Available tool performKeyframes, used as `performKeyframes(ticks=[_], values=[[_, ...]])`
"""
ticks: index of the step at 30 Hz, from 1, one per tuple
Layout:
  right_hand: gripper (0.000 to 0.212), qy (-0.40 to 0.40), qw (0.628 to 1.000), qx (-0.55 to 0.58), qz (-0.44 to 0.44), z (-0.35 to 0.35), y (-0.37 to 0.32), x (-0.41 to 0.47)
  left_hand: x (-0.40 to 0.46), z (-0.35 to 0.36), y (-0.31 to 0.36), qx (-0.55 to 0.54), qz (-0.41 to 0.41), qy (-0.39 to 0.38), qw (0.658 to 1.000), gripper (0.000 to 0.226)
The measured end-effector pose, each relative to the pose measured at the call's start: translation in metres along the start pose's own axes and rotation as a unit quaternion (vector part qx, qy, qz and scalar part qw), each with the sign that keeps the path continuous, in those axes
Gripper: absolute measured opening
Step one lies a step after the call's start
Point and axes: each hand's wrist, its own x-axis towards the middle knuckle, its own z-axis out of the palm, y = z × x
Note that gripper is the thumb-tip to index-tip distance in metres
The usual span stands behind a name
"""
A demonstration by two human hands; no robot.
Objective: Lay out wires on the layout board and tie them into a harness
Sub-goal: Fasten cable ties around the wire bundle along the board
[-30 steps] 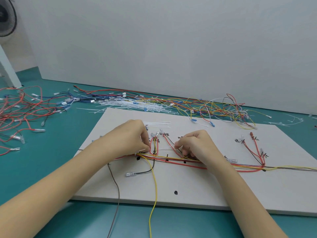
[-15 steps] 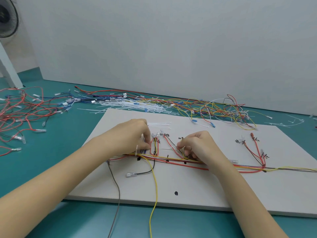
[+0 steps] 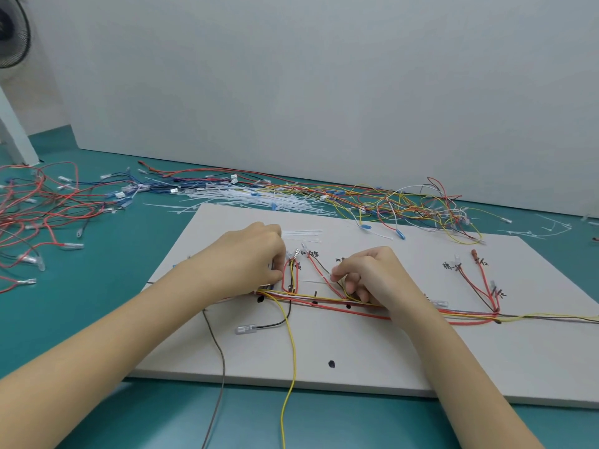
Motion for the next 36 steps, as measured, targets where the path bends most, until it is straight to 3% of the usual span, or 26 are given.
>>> performKeyframes(ticks=[11, 19, 23, 36], values=[[0.018, -0.008, 1.000, 0.016, -0.003, 0.001, 0.000, 0.000, 0.002, -0.007, 0.010, 0.032, -0.020, -0.099, 0.994, 0.024], [0.018, -0.006, 1.000, 0.018, -0.012, 0.001, 0.002, 0.001, 0.011, -0.011, 0.012, 0.059, -0.023, -0.158, 0.985, 0.019], [0.016, 0.002, 1.000, 0.013, -0.012, 0.002, 0.004, 0.003, 0.011, -0.011, 0.006, 0.002, -0.027, -0.177, 0.984, 0.017], [0.016, 0.004, 1.000, -0.001, -0.008, 0.004, 0.005, 0.004, 0.009, -0.003, -0.003, -0.057, -0.018, -0.158, 0.986, 0.018]])
